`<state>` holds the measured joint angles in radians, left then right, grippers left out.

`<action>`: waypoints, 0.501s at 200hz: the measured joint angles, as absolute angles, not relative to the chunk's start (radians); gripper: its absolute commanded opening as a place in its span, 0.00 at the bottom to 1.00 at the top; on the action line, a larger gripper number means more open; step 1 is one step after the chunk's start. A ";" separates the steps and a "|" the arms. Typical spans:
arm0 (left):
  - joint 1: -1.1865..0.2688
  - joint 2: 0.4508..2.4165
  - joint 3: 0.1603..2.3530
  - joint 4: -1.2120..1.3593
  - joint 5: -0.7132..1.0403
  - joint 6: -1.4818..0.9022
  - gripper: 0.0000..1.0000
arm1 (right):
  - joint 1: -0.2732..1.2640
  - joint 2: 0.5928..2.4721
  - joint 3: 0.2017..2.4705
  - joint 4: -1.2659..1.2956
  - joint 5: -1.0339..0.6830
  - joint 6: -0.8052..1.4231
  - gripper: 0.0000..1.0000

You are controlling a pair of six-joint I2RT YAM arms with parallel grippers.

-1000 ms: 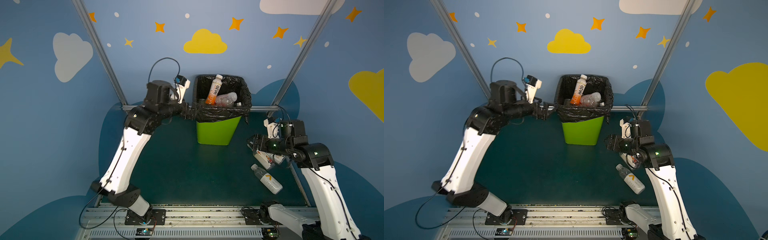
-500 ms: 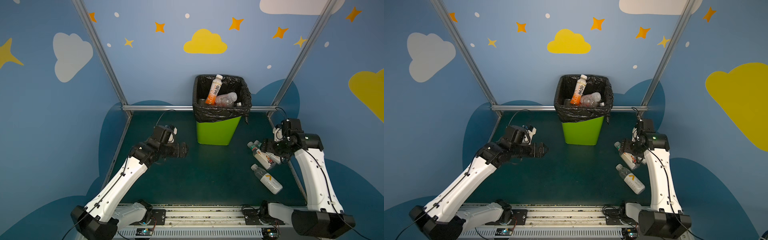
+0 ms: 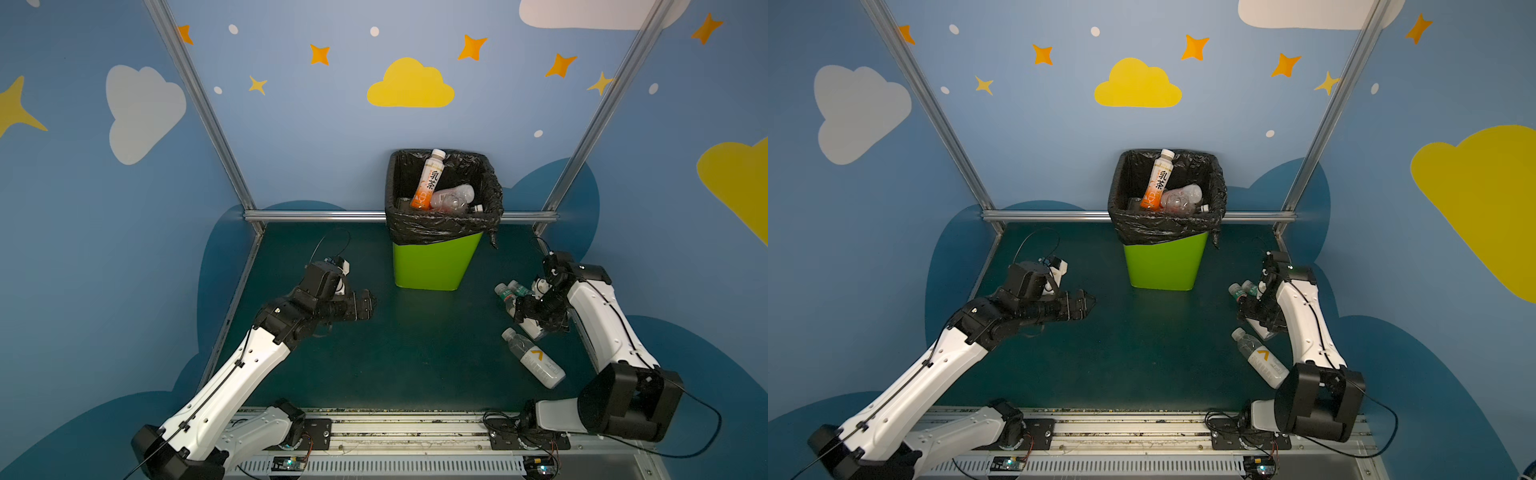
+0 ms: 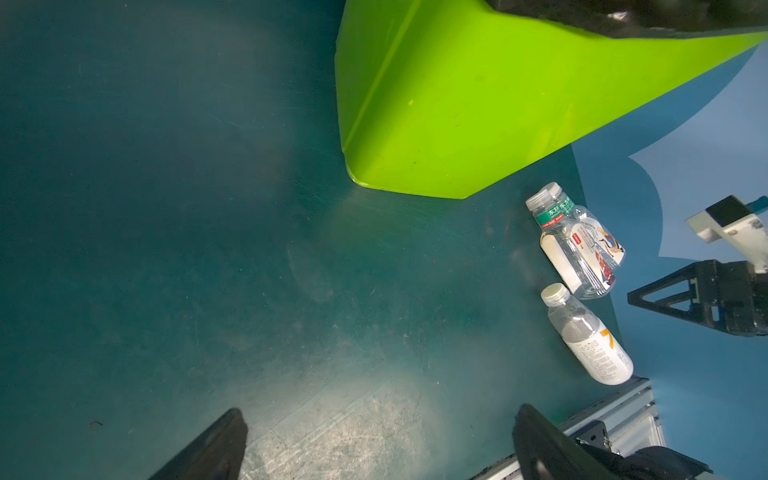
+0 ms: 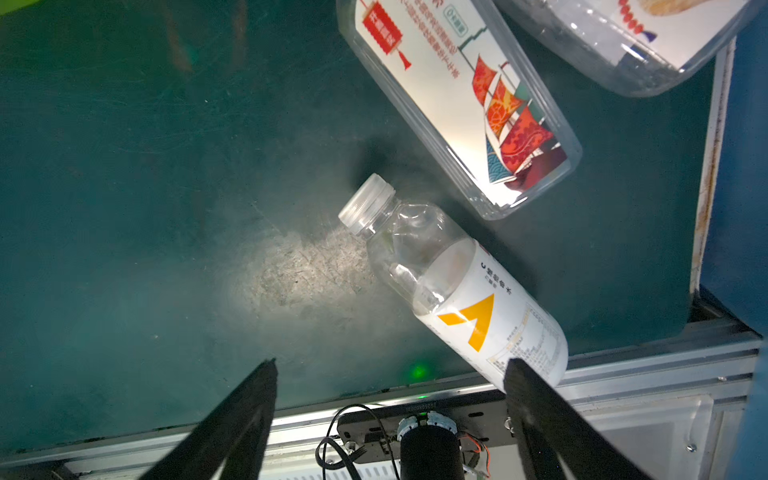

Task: Throw the plastic bottles in the bin
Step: 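Withdraw the left gripper while the right gripper descends on the yellow-chevron bottle, then close the right gripper on the clear yellow-chevron water bottle and lift it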

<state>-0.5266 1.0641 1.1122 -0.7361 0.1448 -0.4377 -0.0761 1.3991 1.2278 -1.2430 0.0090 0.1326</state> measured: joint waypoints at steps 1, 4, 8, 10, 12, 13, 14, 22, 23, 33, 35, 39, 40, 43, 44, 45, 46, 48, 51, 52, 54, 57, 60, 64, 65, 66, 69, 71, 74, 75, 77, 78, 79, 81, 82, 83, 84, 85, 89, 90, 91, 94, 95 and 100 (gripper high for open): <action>-0.527 1.065 1.112 -0.736 0.145 -0.438 1.00 | -0.076 1.400 1.228 -1.243 0.010 0.133 0.87; -0.527 1.068 1.113 -0.736 0.145 -0.437 1.00 | -0.076 1.407 1.228 -1.242 0.009 0.131 0.87; -0.527 1.071 1.113 -0.736 0.145 -0.437 1.00 | -0.076 1.413 1.228 -1.241 0.010 0.130 0.87; -0.527 1.072 1.113 -0.736 0.146 -0.436 1.00 | -0.076 1.415 1.228 -1.241 0.009 0.130 0.87; -0.527 1.074 1.113 -0.736 0.146 -0.435 1.00 | -0.076 1.420 1.228 -1.240 0.009 0.128 0.87; -0.527 1.075 1.113 -0.736 0.146 -0.435 1.00 | -0.076 1.422 1.228 -1.240 0.009 0.127 0.87; -0.527 1.076 1.114 -0.736 0.146 -0.434 1.00 | -0.076 1.423 1.228 -1.240 0.009 0.126 0.87; -0.527 1.082 1.115 -0.736 0.146 -0.433 1.00 | -0.075 1.439 1.228 -1.238 0.007 0.122 0.87; -0.527 1.083 1.116 -0.736 0.146 -0.432 1.00 | -0.075 1.441 1.228 -1.238 0.007 0.122 0.88; -0.527 1.091 1.118 -0.736 0.146 -0.428 1.00 | -0.075 1.466 1.228 -1.239 0.007 0.115 0.87; -0.527 1.092 1.118 -0.736 0.146 -0.427 1.00 | -0.075 1.471 1.228 -1.239 0.007 0.114 0.88; -0.527 1.095 1.118 -0.736 0.146 -0.426 1.00 | -0.075 1.484 1.228 -1.239 0.008 0.112 0.88; -0.527 1.095 1.119 -0.736 0.146 -0.425 1.00 | -0.075 1.486 1.228 -1.239 0.008 0.111 0.88; -0.527 1.097 1.119 -0.736 0.146 -0.424 1.00 | -0.074 1.496 1.229 -1.239 0.008 0.110 0.88; -0.527 1.097 1.119 -0.737 0.146 -0.424 1.00 | -0.074 1.499 1.229 -1.239 0.009 0.109 0.88; -0.527 1.097 1.119 -0.737 0.146 -0.423 1.00 | -0.074 1.504 1.229 -1.239 0.009 0.109 0.88; -0.527 1.098 1.119 -0.737 0.146 -0.423 1.00 | -0.073 1.507 1.229 -1.239 0.009 0.108 0.88; -0.527 1.098 1.119 -0.737 0.145 -0.422 1.00 | -0.073 1.512 1.229 -1.239 0.009 0.107 0.88; -0.527 1.099 1.119 -0.737 0.145 -0.422 1.00 | -0.072 1.527 1.229 -1.239 0.011 0.106 0.88; -0.527 1.099 1.119 -0.738 0.145 -0.422 1.00 | -0.071 1.529 1.229 -1.239 0.012 0.105 0.88; -0.527 1.100 1.119 -0.738 0.145 -0.421 1.00 | -0.070 1.536 1.229 -1.239 0.013 0.105 0.88; -0.527 1.100 1.119 -0.739 0.144 -0.420 1.00 | -0.069 1.548 1.229 -1.239 0.015 0.104 0.88; -0.527 1.100 1.119 -0.739 0.144 -0.419 1.00 | -0.066 1.563 1.229 -1.239 0.019 0.104 0.88; -0.526 1.100 1.119 -0.741 0.144 -0.417 1.00 | -0.063 1.577 1.229 -1.239 0.020 0.103 0.88; -0.526 1.100 1.119 -0.742 0.144 -0.417 1.00 | -0.061 1.584 1.229 -1.239 0.020 0.103 0.88; -0.526 1.100 1.120 -0.743 0.144 -0.416 1.00 | -0.061 1.587 1.229 -1.239 0.021 0.103 0.88; -0.526 1.100 1.121 -0.744 0.143 -0.415 1.00 | -0.058 1.597 1.229 -1.239 0.023 0.101 0.88; -0.526 1.100 1.121 -0.746 0.142 -0.414 1.00 | -0.055 1.607 1.229 -1.239 0.023 0.100 0.88; -0.525 1.100 1.122 -0.748 0.142 -0.412 1.00 | -0.051 1.621 1.229 -1.239 0.025 0.099 0.89; -0.525 1.100 1.122 -0.748 0.141 -0.411 1.00 | -0.051 1.623 1.229 -1.239 0.025 0.099 0.89; -0.525 1.100 1.122 -0.749 0.141 -0.411 1.00 | -0.048 1.633 1.229 -1.240 0.027 0.099 0.89; -0.525 1.100 1.123 -0.749 0.140 -0.410 1.00 | -0.047 1.636 1.229 -1.240 0.028 0.099 0.89; -0.525 1.100 1.123 -0.750 0.140 -0.409 1.00 | -0.045 1.642 1.229 -1.240 0.028 0.099 0.89; -0.525 1.100 1.124 -0.752 0.140 -0.407 1.00 | -0.043 1.649 1.229 -1.242 0.030 0.099 0.89; -0.524 1.100 1.124 -0.752 0.139 -0.407 1.00 | -0.042 1.652 1.229 -1.242 0.031 0.099 0.89; -0.524 1.100 1.124 -0.752 0.139 -0.406 1.00 | -0.040 1.657 1.229 -1.243 0.031 0.099 0.89; -0.524 1.100 1.124 -0.752 0.139 -0.405 1.00 | -0.039 1.660 1.229 -1.243 0.032 0.099 0.89; -0.524 1.100 1.124 -0.753 0.139 -0.404 1.00 | -0.038 1.663 1.229 -1.243 0.034 0.099 0.89; -0.522 1.100 1.126 -0.756 0.138 -0.402 1.00 | -0.033 1.678 1.230 -1.245 0.037 0.099 0.89; -0.522 1.100 1.126 -0.756 0.137 -0.401 1.00 | -0.031 1.684 1.230 -1.245 0.039 0.099 0.89; -0.522 1.100 1.127 -0.757 0.137 -0.401 1.00 | -0.030 1.687 1.230 -1.245 0.040 0.099 0.89; -0.521 1.100 1.128 -0.760 0.136 -0.398 1.00 | -0.026 1.700 1.233 -1.246 0.043 0.099 0.89; -0.520 1.100 1.128 -0.760 0.136 -0.398 1.00 | -0.025 1.702 1.233 -1.247 0.044 0.099 0.89; -0.517 1.100 1.128 -0.762 0.135 -0.396 1.00 | -0.020 1.721 1.237 -1.250 0.049 0.099 0.90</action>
<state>-0.5171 1.0996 1.1282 -0.7616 0.1352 -0.3958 -0.0200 1.7206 1.2373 -1.2503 0.0490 0.0994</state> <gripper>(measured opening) 0.998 0.892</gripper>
